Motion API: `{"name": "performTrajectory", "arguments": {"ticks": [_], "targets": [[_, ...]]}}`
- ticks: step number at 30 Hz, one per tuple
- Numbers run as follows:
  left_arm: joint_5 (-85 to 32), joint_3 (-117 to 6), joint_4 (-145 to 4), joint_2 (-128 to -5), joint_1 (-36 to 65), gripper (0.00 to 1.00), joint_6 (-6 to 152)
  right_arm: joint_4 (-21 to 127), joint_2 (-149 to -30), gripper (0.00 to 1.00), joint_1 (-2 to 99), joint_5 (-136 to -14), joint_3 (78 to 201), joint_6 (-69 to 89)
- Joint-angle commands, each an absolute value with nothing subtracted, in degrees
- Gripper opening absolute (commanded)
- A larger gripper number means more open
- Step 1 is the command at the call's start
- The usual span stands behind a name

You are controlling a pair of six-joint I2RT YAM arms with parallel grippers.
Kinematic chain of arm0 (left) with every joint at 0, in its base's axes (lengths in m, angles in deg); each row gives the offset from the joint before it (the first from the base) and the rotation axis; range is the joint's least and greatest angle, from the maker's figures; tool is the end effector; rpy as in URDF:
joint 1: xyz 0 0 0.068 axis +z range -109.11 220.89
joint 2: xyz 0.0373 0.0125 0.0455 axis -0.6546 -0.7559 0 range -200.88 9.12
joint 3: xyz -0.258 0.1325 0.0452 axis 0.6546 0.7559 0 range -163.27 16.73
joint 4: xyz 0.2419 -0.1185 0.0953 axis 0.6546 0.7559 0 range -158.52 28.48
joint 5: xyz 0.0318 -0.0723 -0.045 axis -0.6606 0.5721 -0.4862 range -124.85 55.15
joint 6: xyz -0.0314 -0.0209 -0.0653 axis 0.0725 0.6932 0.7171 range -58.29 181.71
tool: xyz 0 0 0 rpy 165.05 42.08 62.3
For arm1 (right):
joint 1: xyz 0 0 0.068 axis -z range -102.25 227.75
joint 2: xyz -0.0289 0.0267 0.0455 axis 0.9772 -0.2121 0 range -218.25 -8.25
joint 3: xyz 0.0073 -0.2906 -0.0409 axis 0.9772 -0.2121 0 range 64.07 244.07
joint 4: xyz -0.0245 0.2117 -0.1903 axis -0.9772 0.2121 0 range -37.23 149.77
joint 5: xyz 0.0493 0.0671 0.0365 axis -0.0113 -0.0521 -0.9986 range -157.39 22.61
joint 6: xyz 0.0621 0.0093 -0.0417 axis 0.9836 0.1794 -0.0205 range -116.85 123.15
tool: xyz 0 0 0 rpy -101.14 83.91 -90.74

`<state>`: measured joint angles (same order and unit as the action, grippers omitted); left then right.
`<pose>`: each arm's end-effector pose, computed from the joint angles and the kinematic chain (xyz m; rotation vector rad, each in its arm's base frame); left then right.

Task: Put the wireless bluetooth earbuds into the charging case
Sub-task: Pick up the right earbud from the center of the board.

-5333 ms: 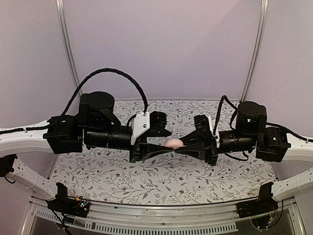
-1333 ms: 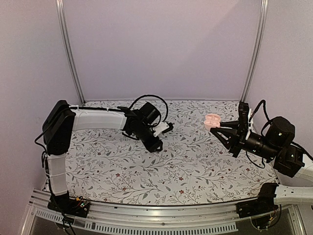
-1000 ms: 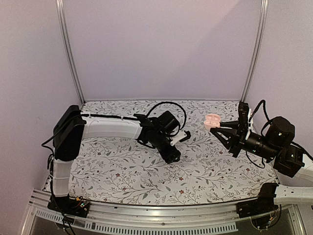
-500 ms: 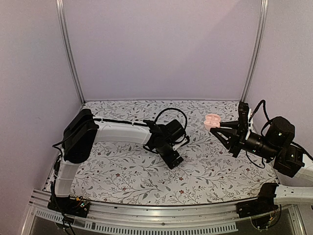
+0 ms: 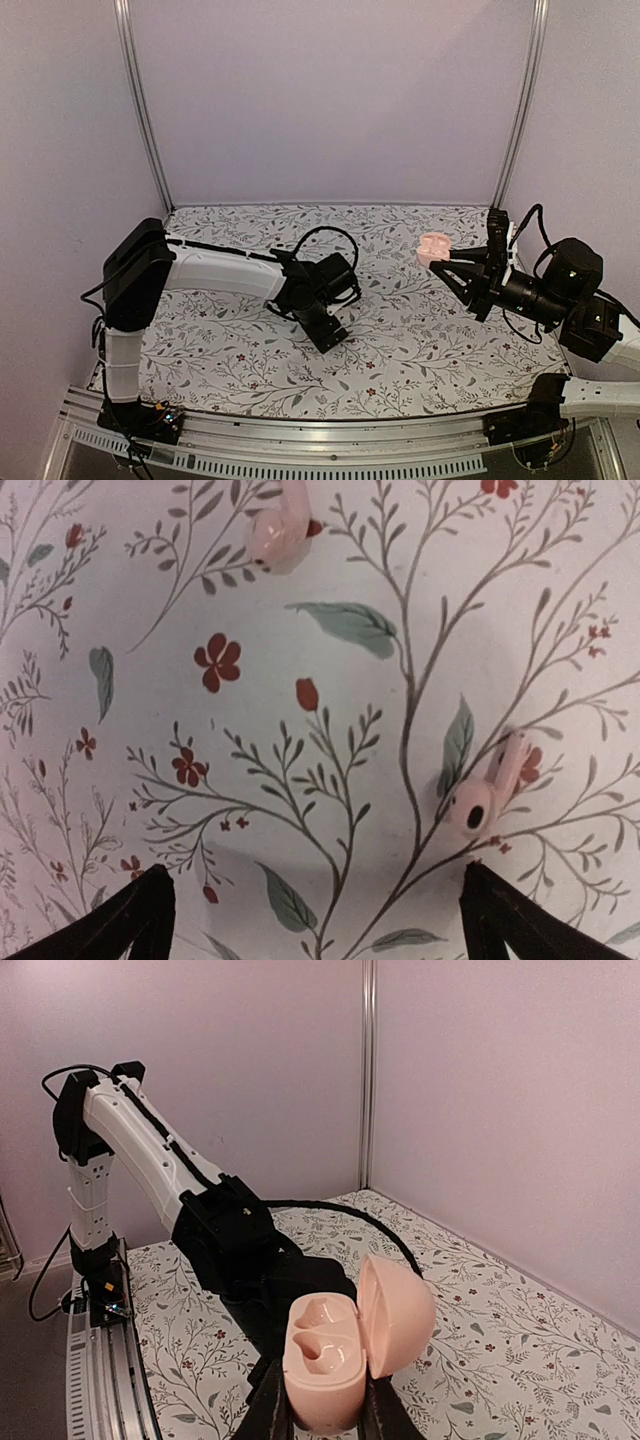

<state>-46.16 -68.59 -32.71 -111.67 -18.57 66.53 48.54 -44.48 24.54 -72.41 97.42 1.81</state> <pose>0.2471 -0.3942 0.1212 1.2275 2.4740 -0.0108 0.1156 0.1639 0.3317 -0.7968 1.3884 0.7791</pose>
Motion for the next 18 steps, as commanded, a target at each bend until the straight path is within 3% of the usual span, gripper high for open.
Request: {"name": "performTrajectory", "arguments": {"ticks": [1, 7, 18], "targets": [[-47.17, -62.01, -32.6, -107.14, -14.66, 1.0, 67.78, 48.21, -44.5, 0.0, 24.76, -72.75, 97.34, 1.48], [-41.6, -58.77, -39.7, -103.93, -9.43, 1.0, 69.26, 48.36, -44.38, 0.0, 24.76, -72.79, 97.23, 1.48], [-33.44, -55.91, -44.75, -101.8, -15.9, 1.0, 67.79, 48.42, -43.93, 0.0, 24.76, -72.66, 97.26, 1.57]]}}
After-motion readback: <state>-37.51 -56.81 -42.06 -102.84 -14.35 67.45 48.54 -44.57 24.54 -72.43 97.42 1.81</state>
